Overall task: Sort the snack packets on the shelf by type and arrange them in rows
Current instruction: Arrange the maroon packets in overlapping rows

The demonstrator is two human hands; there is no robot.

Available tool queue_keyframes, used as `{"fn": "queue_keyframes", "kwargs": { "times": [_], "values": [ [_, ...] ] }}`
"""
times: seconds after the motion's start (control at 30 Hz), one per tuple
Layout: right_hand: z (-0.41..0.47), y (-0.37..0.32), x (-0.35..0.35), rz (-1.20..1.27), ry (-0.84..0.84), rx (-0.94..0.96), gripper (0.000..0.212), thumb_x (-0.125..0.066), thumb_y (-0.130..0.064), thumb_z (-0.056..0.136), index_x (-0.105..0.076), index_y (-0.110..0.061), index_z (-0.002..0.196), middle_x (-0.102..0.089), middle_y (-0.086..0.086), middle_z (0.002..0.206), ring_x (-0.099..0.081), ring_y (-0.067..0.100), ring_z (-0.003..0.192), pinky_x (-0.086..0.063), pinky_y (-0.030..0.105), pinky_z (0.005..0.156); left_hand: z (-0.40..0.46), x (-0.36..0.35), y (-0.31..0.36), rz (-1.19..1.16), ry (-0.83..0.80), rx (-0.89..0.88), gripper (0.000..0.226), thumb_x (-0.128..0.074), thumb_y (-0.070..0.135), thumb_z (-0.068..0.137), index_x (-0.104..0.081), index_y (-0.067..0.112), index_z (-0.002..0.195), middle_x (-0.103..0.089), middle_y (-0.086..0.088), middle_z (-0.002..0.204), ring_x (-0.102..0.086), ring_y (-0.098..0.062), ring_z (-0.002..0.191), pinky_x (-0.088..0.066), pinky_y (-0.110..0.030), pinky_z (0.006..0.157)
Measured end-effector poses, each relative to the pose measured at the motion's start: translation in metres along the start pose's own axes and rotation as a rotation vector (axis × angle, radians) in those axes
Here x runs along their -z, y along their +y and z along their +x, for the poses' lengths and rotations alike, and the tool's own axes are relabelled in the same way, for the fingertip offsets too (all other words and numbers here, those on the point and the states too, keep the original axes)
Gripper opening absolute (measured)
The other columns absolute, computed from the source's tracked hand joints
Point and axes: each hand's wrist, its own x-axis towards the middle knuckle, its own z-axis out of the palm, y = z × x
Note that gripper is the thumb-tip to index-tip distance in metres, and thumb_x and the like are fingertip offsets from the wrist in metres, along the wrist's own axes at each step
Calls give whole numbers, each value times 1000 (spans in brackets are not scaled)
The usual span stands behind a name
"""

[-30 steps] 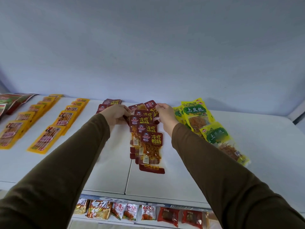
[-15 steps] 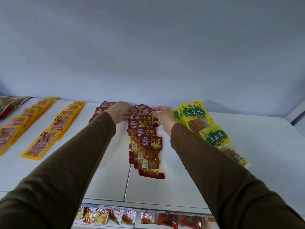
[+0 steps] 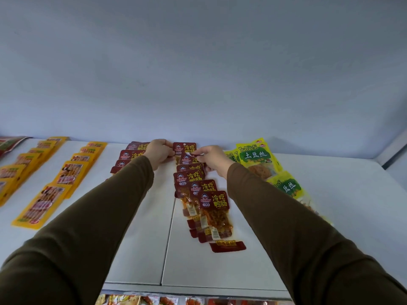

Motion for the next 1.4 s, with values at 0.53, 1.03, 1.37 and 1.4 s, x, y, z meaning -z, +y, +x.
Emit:
{"fn": "queue_keyframes", "kwargs": {
  "times": [0.53, 1.03, 1.37, 1.4],
  "values": [
    [10, 14, -11, 70, 271, 44, 44, -75, -33, 92, -56, -14, 128, -65, 7, 113, -68, 26, 94, -58, 45, 84, 4, -5, -5, -36, -187, -103, 48, -72, 3, 90, -50, 19, 130, -74, -9, 107, -74, -24, 94, -62, -38, 84],
    [1, 16, -11, 405, 184, -90, 40, -70, -13, 95, -55, -7, 131, -64, 6, 78, -54, 11, 47, -43, 24, 42, -23, 3, -11, 342, 81, -277, 37, -67, 39, 95, -56, 17, 123, -65, -3, 113, -64, -23, 100, -53, -32, 81],
    [-49, 31, 8, -343, 251, 177, 31, -57, -44, 101, -66, -17, 111, -66, -4, 101, -62, 17, 91, -39, 30, 68, -61, 14, -31, 350, -52, -62, 48, -72, 55, 84, -58, 21, 114, -67, 0, 95, -66, -15, 81, -51, -23, 63],
    [-54, 32, 10, -414, 232, 183, 33, -53, -47, 102, -66, -17, 109, -66, -4, 99, -62, 18, 91, -38, 30, 68, -62, 13, -31, 323, -66, -41, 49, -74, 53, 82, -58, 20, 115, -69, -2, 96, -67, -16, 81, -52, -23, 64]
  ]
}}
